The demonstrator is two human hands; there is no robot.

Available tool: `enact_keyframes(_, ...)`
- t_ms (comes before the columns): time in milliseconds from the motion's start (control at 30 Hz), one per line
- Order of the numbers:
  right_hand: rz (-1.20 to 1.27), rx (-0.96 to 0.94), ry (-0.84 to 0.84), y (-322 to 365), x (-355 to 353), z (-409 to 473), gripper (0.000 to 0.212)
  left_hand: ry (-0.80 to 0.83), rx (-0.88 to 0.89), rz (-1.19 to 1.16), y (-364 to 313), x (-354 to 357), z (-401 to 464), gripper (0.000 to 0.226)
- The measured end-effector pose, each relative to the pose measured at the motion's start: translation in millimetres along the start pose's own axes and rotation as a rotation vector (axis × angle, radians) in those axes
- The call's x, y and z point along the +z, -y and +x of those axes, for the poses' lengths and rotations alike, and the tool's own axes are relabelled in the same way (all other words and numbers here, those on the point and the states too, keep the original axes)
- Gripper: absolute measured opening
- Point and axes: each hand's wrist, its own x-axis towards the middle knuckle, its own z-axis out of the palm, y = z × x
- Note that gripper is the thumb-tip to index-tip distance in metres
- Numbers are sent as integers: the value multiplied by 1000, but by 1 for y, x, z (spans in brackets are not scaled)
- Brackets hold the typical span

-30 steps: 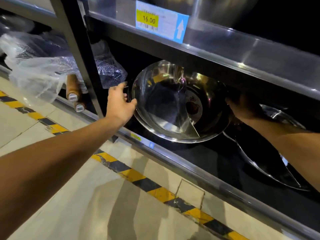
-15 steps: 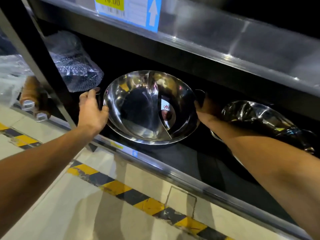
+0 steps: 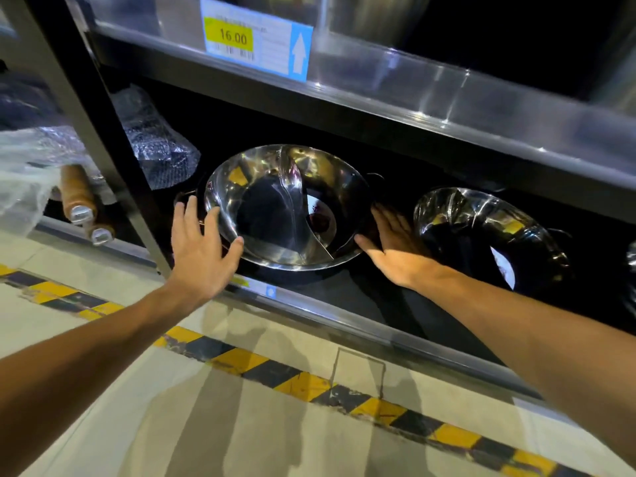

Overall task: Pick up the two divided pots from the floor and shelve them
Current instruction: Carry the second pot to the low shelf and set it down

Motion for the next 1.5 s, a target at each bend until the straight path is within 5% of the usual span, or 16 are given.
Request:
enact_keyframes(167, -68, -6, 89, 6, -1, -15, 81, 68, 48, 44, -13, 8, -35, 67)
enact_keyframes(300, -86, 10, 122, 11, -3, -19, 83, 215, 257, 159, -18, 16, -51, 56)
enact_keyframes(500, -128, 19, 105, 17, 8, -25, 83, 312, 131, 397, -17, 8, -18, 96)
enact_keyframes(567, -146, 4, 91, 17, 11, -28, 83, 367, 60, 390, -20, 4, -5, 87)
enact_keyframes(667, -172, -34, 83, 14, 12, -32, 82, 269, -51, 277, -23, 1, 3, 65)
enact_keyframes(800, -122, -32, 90, 17, 14, -32, 85, 117, 185, 250, -32, 9, -16, 63)
enact_keyframes(900, -81, -21, 96, 21, 16, -29, 89, 205, 357, 287, -36, 23, -31, 65)
enact_keyframes(1300, 9, -132, 64, 37, 17, -38, 90, 208, 255, 441, -13, 22, 2, 71)
enact_keyframes(1500, 51, -149, 84, 51, 15, -47, 89, 161, 276, 276, 3, 11, -2, 58)
